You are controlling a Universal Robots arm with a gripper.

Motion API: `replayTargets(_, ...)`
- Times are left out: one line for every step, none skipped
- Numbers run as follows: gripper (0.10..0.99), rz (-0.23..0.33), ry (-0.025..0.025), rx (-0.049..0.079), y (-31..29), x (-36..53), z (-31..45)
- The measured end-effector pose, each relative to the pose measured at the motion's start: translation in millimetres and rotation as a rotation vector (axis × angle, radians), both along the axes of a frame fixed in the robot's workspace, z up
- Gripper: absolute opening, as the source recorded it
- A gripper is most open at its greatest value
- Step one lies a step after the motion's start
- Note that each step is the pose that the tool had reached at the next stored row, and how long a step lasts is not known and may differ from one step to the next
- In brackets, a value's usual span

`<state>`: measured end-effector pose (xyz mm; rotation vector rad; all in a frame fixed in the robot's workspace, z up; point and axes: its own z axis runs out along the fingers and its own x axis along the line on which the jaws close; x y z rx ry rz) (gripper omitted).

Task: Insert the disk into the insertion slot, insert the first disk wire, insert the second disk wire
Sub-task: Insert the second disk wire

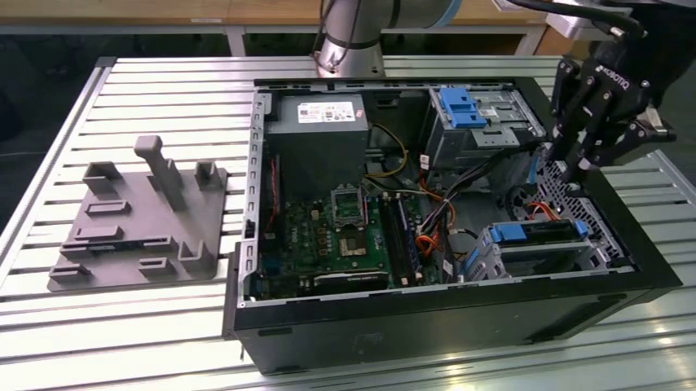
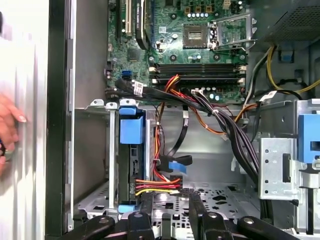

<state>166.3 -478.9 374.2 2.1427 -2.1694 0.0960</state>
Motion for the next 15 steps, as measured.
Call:
replayTargets(0.416,0.0,0.0,-0.011,3.1,-0.8,-0.5)
replayTargets(0.416,0.0,0.0,-0.024,6.5,-2.1,-0.8)
replayTargets(0.416,0.0,0.0001,-0.035,9.1,-3.8,-1.3)
replayTargets(0.416,0.0,0.0001,-0.048,10.9,-6.2,-1.6)
replayTargets(0.416,0.0,0.0001,-0.06,12.0,-9.0,-1.9)
replayTargets(0.416,0.0,0.0001,-0.071,12.8,-12.3,-2.3)
replayTargets(0.416,0.0,0.0001,-0.081,13.5,-15.8,-2.6)
replayTargets(0.416,0.0,0.0001,-0.09,14.2,-19.3,-3.0)
replayTargets(0.416,0.0,0.0001,-0.099,14.8,-22.6,-3.5)
replayTargets(0.416,0.0,0.0001,-0.106,15.4,-25.2,-4.1)
replayTargets(0.416,0.0,0.0001,-0.113,16.4,-27.1,-4.9)
replayTargets(0.416,0.002,0.0,-0.119,17.5,-28.0,-5.6)
replayTargets(0.416,0.005,-0.0002,-0.125,18.5,-28.5,-6.2)
replayTargets(0.416,0.009,-0.0004,-0.131,19.5,-28.9,-6.8)
replayTargets(0.416,0.012,-0.0006,-0.137,20.5,-29.3,-7.4)
